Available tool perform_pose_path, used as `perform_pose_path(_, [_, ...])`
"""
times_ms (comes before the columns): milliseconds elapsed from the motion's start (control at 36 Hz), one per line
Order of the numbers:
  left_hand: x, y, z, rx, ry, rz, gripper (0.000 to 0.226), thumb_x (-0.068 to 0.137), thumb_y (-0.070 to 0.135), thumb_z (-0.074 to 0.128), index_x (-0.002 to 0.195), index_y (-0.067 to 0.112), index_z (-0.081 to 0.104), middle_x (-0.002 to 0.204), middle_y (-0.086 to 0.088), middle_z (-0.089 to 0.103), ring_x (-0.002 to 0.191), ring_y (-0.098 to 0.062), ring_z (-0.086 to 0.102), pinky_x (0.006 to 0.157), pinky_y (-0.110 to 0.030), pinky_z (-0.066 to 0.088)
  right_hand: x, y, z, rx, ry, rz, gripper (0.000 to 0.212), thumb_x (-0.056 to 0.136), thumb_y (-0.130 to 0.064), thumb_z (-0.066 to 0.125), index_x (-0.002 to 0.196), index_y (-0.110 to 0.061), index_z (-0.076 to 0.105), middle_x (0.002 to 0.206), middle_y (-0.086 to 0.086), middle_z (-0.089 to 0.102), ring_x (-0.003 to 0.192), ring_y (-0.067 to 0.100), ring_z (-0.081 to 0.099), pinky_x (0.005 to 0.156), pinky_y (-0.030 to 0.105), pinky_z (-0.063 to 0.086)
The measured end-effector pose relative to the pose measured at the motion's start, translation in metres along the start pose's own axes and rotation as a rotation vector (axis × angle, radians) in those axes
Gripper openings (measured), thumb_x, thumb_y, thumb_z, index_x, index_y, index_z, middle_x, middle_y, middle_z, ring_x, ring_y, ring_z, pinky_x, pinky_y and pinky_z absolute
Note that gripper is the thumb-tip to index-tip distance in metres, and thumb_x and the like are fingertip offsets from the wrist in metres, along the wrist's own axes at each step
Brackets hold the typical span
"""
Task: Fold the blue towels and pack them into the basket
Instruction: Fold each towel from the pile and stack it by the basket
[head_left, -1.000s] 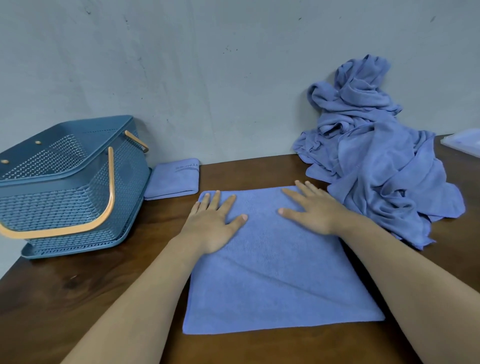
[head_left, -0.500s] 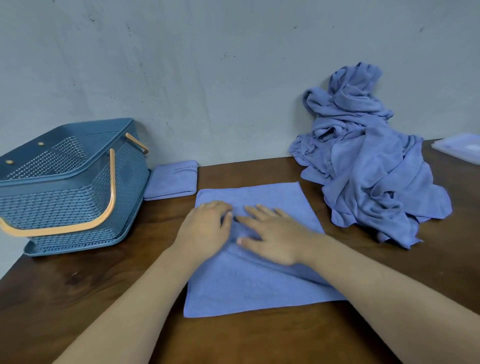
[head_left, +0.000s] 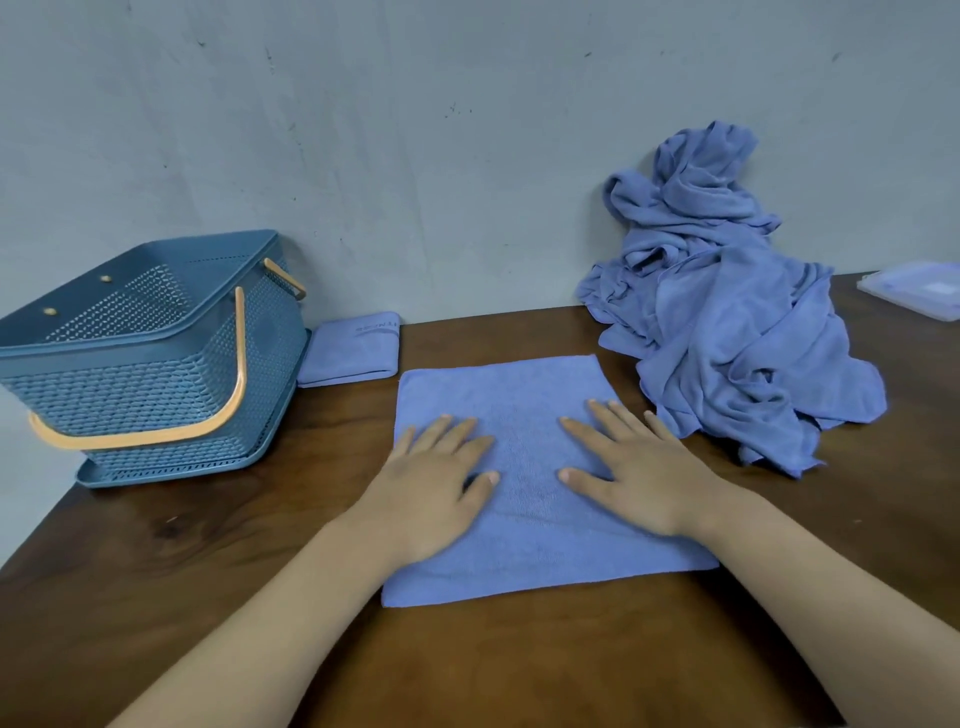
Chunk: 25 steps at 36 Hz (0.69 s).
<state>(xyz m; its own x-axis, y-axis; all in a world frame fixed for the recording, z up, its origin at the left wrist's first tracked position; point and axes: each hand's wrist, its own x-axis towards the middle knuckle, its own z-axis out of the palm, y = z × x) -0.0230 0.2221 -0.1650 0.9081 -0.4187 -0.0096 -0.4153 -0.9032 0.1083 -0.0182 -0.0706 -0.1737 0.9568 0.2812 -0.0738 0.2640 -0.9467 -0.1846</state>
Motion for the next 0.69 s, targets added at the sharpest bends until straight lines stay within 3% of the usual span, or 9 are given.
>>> perform_pose_path(83, [-0.006, 0.03, 0.007, -0.13, -0.087, 0.068, 0.065, 0.108, 0.068, 0.022, 0.168, 0.044, 0.017, 0.177, 0.019, 0.001, 0.162, -0.004, -0.008, 0.133, -0.043, -0.005, -0.008, -0.014, 0.0, -0.153, 0.091, -0.017, 0.078, 0.098, -0.082, 0.013, 0.167, -0.046, 0.005, 0.178, -0.003, -0.007, 0.163, 0.023, -0.015, 0.13, 0.054, -0.006])
perform_pose_path(250, [-0.044, 0.025, 0.029, -0.096, -0.031, 0.073, 0.07, 0.101, 0.08, 0.007, 0.165, 0.054, -0.01, 0.172, 0.027, -0.021, 0.154, 0.005, -0.03, 0.131, -0.038, -0.012, -0.036, -0.037, 0.025, 0.016, -0.006, -0.111, 0.079, 0.091, -0.092, 0.008, 0.159, -0.06, -0.016, 0.171, -0.018, -0.027, 0.156, 0.011, -0.032, 0.13, 0.044, -0.012])
perform_pose_path(389, [-0.074, 0.006, 0.027, -0.068, -0.004, 0.078, 0.07, 0.099, 0.086, 0.005, 0.158, 0.061, -0.02, 0.169, 0.029, -0.029, 0.153, 0.004, -0.034, 0.131, -0.037, -0.009, -0.036, -0.036, 0.021, 0.043, -0.019, -0.099, 0.08, 0.088, -0.095, 0.007, 0.158, -0.062, -0.013, 0.17, -0.021, -0.027, 0.156, 0.009, -0.032, 0.13, 0.044, -0.011])
perform_pose_path(556, [-0.091, -0.007, 0.011, -0.087, -0.093, 0.152, 0.053, 0.107, 0.074, 0.011, 0.155, 0.071, -0.012, 0.168, 0.031, -0.029, 0.154, -0.001, -0.035, 0.13, -0.039, -0.012, -0.033, -0.026, 0.014, 0.193, -0.046, -0.08, 0.067, 0.096, -0.084, 0.015, 0.158, -0.066, -0.001, 0.172, -0.026, -0.016, 0.154, -0.004, -0.027, 0.129, 0.035, -0.011])
perform_pose_path(639, [-0.095, -0.007, 0.001, -0.052, -0.134, 0.138, 0.048, 0.108, 0.071, 0.011, 0.153, 0.075, -0.007, 0.171, 0.029, -0.023, 0.156, -0.005, -0.033, 0.125, -0.03, -0.018, -0.035, -0.031, 0.018, 0.109, -0.029, -0.081, 0.064, 0.097, -0.082, 0.011, 0.158, -0.066, -0.004, 0.173, -0.021, -0.019, 0.156, 0.004, -0.028, 0.129, 0.038, -0.012])
perform_pose_path(694, [-0.091, 0.001, -0.005, 0.019, -0.08, 0.128, 0.05, 0.108, 0.069, 0.013, 0.158, 0.069, 0.007, 0.175, 0.025, -0.01, 0.161, -0.009, -0.021, 0.122, -0.024, -0.017, -0.038, -0.039, 0.02, 0.034, -0.015, -0.089, 0.066, 0.096, -0.083, 0.008, 0.157, -0.066, -0.01, 0.173, -0.018, -0.02, 0.159, 0.016, -0.027, 0.13, 0.045, -0.011])
